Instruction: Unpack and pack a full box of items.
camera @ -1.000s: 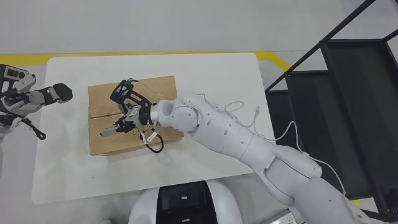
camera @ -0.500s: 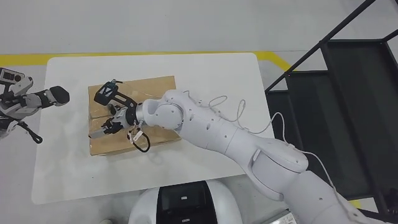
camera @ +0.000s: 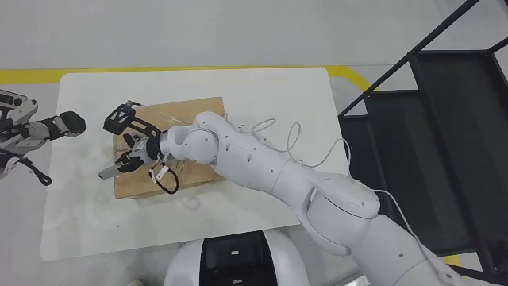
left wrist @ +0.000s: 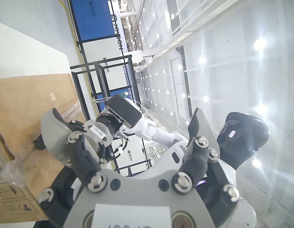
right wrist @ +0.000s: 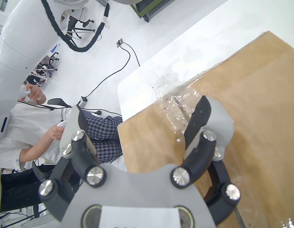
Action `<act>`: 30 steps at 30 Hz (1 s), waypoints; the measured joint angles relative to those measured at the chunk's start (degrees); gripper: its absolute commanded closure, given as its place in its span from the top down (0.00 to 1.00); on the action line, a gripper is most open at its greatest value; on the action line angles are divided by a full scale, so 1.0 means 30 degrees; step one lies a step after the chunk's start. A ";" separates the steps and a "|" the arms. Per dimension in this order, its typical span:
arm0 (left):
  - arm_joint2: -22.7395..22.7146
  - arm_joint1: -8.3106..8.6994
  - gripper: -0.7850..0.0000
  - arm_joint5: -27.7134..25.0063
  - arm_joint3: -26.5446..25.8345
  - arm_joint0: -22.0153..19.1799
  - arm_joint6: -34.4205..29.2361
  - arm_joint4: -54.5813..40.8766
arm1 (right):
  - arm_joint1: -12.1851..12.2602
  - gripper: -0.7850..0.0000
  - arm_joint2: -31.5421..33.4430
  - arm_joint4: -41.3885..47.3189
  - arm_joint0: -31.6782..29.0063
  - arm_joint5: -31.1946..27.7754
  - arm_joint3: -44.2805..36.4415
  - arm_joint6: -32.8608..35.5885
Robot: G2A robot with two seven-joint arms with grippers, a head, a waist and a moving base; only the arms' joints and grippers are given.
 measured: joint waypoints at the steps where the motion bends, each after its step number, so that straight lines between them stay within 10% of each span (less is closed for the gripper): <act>1: -0.0057 -0.0004 1.00 -0.0011 0.0001 0.0029 0.0016 -0.0005 | -0.0127 1.00 -0.0019 0.0057 0.0040 -0.0068 0.0210 -0.0017; 14: -0.0230 -0.0188 1.00 0.0309 0.0426 0.0009 0.0888 -0.0321 | -0.0318 1.00 0.1512 0.2232 -0.0551 -0.3731 0.1617 0.0136; 22: 0.0801 -0.0395 1.00 0.1002 0.0384 -0.0789 0.0529 0.0224 | 0.2189 1.00 0.4837 0.2396 -0.3058 -0.3732 -0.2148 0.2384; 30: 0.2224 -0.0563 1.00 0.1653 -0.0495 -0.1409 -0.0338 0.1767 | 0.5794 1.00 1.1875 0.1314 -1.0699 0.0632 -1.3396 0.7549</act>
